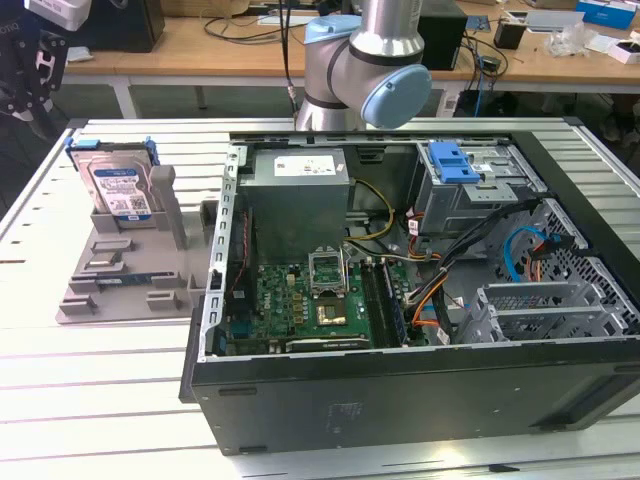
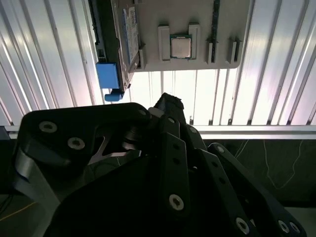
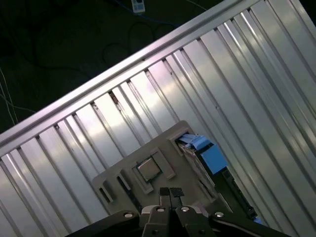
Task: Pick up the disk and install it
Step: 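Pick up the disk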
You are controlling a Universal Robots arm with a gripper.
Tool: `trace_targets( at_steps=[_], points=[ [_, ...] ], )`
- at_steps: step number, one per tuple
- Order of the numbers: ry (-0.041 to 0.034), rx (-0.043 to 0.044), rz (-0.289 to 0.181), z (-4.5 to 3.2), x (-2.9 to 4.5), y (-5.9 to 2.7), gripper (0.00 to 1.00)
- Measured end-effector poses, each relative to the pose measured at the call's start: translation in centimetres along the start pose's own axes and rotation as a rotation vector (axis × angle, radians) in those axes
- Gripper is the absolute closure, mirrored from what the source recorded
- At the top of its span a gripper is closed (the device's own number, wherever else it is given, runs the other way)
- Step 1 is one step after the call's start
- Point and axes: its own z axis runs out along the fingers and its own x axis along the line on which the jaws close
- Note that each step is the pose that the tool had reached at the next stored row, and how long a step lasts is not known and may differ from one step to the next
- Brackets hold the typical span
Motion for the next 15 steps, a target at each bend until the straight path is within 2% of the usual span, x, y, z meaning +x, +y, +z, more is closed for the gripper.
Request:
trace_targets(
  at_steps=[9, 15],
  points=[
    [0.0062, -0.0036, -0.148, -0.01, 0.00, 0.00, 0.89],
    [0.0090, -0.0052, -0.214, -0.01, 0.00, 0.00, 0.89]
  ],
)
